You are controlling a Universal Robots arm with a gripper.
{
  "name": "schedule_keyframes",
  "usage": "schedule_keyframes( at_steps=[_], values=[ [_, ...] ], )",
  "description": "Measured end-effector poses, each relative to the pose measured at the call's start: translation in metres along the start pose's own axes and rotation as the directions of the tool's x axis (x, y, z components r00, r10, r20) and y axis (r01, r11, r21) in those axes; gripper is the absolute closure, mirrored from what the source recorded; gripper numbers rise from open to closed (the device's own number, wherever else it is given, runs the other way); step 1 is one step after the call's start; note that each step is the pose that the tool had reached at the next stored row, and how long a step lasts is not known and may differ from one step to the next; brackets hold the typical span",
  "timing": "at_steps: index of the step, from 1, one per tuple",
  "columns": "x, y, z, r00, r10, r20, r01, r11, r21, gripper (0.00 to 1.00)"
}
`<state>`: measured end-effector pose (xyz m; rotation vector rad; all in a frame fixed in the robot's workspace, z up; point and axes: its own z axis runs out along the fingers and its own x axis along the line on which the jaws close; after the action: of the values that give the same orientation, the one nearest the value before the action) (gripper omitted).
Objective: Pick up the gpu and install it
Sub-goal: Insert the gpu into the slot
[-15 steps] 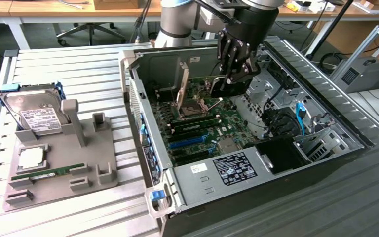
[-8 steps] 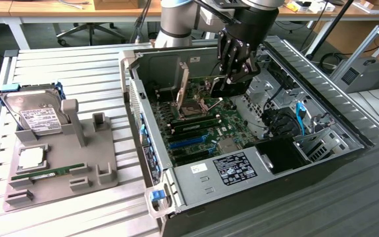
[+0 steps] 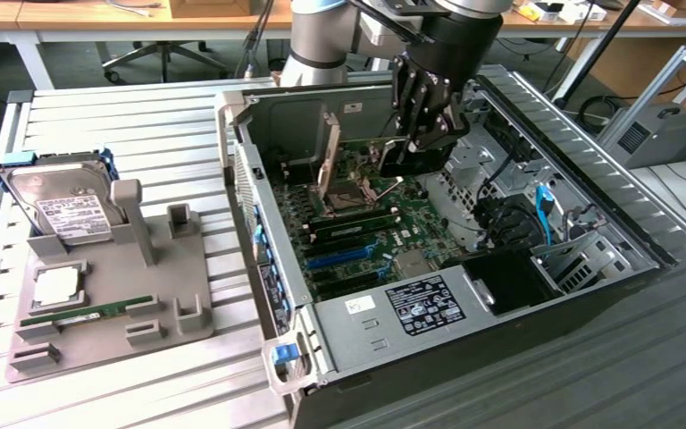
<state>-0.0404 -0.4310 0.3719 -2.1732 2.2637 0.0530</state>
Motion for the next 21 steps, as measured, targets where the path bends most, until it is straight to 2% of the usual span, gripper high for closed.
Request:
schedule_keyframes(
  at_steps=[2,3,4,7,10,16,21],
  values=[
    [0.000,0.0053,0.0002,1.0000,0.000,-0.0001,0.000,1.0000,0.0010,0.73],
    [0.000,0.0060,0.0017,1.0000,-0.001,0.0001,0.001,1.0000,0.0090,0.73],
    [0.000,0.0060,0.0023,1.0000,-0.006,0.0005,0.006,0.9999,0.0127,0.73],
    [0.007,0.0061,0.0021,1.0000,-0.007,0.0005,0.007,0.9999,0.0137,0.73],
    [0.019,0.0067,0.0018,1.0000,-0.008,0.0005,0.008,0.9999,0.0141,0.73],
    [0.019,0.0155,0.0020,1.0000,-0.008,0.0010,0.008,0.9998,0.0165,0.73],
    [0.019,0.0157,0.0020,1.0000,-0.008,0.0010,0.008,0.9998,0.0166,0.73]
  ],
)
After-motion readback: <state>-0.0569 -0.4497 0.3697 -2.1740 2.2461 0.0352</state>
